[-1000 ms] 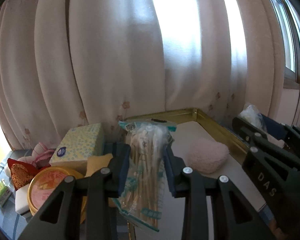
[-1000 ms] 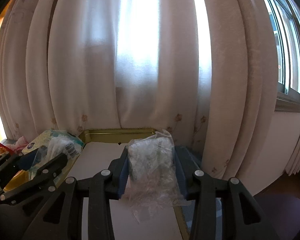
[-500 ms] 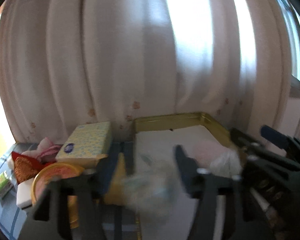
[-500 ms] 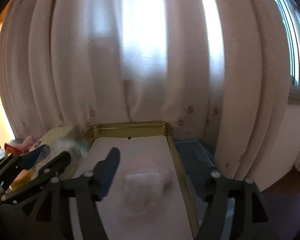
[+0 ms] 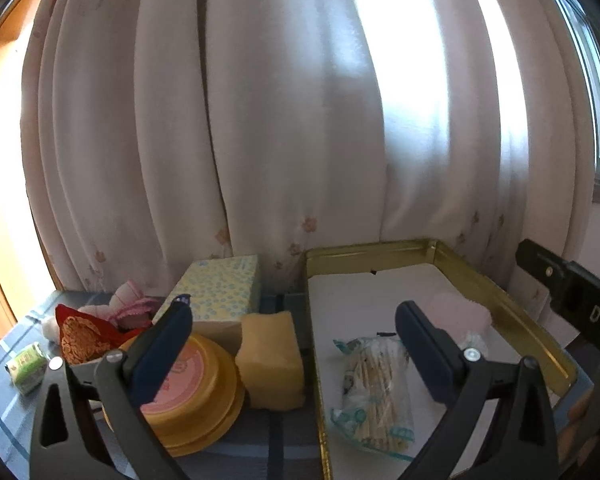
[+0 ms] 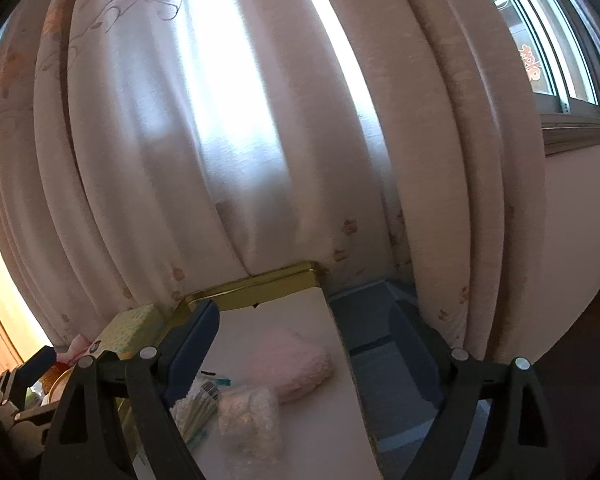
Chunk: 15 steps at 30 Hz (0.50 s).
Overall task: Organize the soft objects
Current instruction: 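Release the swab bag and plastic bag onto the tray paper with both grippers, then move both open grippers away from the tray toward the teal cloth and green tissue pack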
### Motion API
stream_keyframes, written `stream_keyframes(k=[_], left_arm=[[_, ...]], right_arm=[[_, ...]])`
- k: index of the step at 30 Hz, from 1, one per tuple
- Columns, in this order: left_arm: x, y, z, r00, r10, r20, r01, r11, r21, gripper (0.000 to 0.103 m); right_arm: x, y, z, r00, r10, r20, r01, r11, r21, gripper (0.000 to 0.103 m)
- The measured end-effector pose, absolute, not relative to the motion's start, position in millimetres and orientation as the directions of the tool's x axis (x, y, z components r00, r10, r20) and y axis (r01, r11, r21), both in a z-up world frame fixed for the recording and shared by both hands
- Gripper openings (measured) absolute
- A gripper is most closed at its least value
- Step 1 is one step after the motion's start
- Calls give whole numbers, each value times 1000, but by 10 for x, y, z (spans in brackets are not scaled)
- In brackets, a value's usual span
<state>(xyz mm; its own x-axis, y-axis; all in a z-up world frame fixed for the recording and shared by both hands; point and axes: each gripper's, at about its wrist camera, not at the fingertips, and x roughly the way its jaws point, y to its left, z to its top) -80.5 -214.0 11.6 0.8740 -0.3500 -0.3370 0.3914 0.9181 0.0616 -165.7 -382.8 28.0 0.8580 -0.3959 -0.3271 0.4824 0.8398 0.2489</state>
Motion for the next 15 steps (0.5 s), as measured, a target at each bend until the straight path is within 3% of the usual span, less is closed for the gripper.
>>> stream_keyframes(k=[15], left_arm=[[-770,-2026,102,861,-349,-370,387,922,31,103]], right_arm=[[-1654,-3670,335,821,-475,-317,538,830,148,88]])
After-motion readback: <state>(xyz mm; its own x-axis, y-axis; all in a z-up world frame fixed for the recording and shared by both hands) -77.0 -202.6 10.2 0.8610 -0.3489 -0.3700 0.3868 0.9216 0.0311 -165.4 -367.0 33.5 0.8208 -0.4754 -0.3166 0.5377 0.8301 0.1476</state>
